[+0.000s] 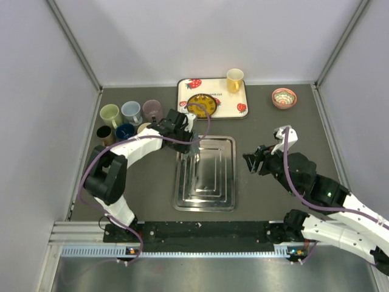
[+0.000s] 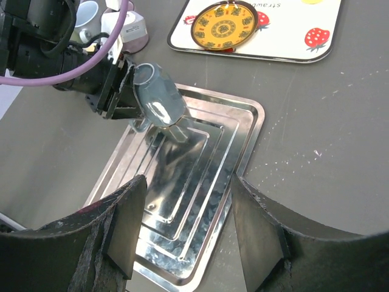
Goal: Turn the mug right side up
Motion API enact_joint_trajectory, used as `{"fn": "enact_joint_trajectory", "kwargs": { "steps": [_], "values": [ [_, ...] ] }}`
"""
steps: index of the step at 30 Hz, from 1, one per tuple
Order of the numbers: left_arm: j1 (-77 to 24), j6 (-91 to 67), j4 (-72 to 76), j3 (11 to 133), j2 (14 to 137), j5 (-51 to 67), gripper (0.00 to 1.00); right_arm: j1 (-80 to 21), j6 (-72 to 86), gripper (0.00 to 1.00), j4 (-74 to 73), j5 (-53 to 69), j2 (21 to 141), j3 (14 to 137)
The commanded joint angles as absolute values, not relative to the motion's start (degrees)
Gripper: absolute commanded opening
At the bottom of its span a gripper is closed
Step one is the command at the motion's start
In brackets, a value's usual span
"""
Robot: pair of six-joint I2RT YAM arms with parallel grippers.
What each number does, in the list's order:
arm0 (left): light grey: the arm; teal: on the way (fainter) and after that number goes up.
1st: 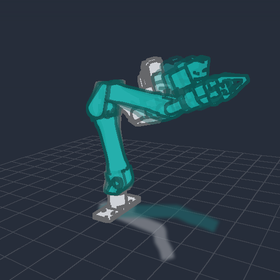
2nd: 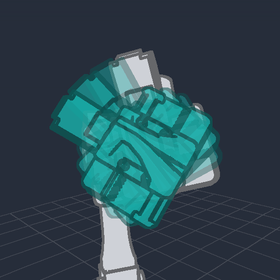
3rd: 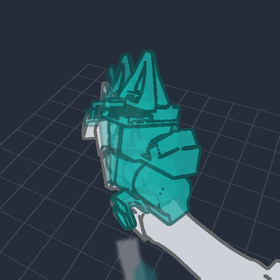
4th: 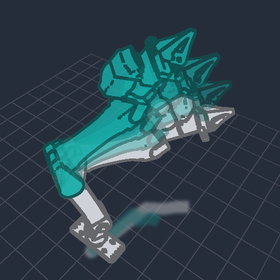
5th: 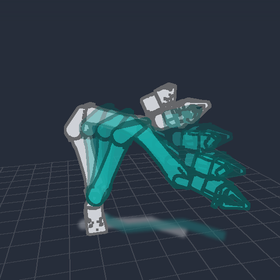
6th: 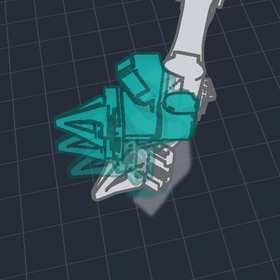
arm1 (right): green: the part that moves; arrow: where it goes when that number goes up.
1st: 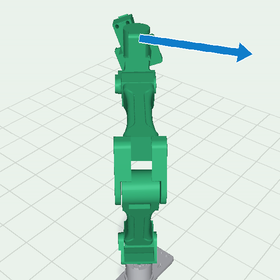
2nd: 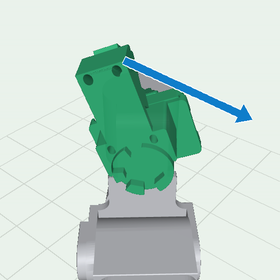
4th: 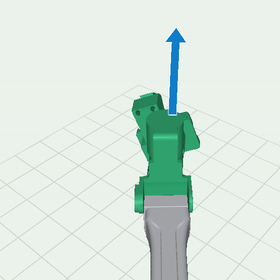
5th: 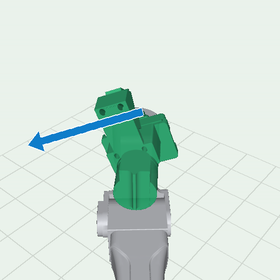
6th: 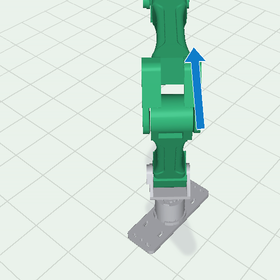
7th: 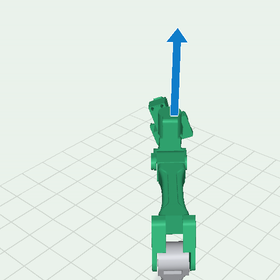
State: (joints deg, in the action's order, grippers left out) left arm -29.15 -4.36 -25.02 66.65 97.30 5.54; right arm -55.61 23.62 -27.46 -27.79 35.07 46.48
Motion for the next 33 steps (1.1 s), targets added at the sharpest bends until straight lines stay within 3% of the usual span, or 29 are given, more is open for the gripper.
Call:
{"fn": "enact_joint_trajectory", "kwargs": {
  "steps": [1, 8, 9, 24, 33],
  "values": [
    [-29.3, -3.5, -24.8, 68.8, 98.3, 6.4, 0.40, -55.1, 23.7, 0.58, -25.3, -29.3, 35.2, 46.0],
    [-29.3, -4.1, -24.9, 68.7, 98.4, 7.5, 0.14, -55.1, 24.1, 0.58, -25.1, -29.3, 35.3, 46.0],
    [-29.3, -4.2, -25.0, 68.7, 98.2, 7.5, 0.00, -55.1, 24.0, 0.58, -25.0, -29.2, 35.3, 46.0],
    [-32.8, -10.6, -27.5, 66.9, 72.8, 7.9, 0.00, -55.1, 26.7, 0.57, -23.1, -25.1, 37.1, 45.7],
    [-32.8, -36.5, 2.3, 50.4, 53.3, 24.1, 0.00, -55.1, 32.5, 0.58, -16.7, -12.1, 38.4, 43.0]
  ]
}}
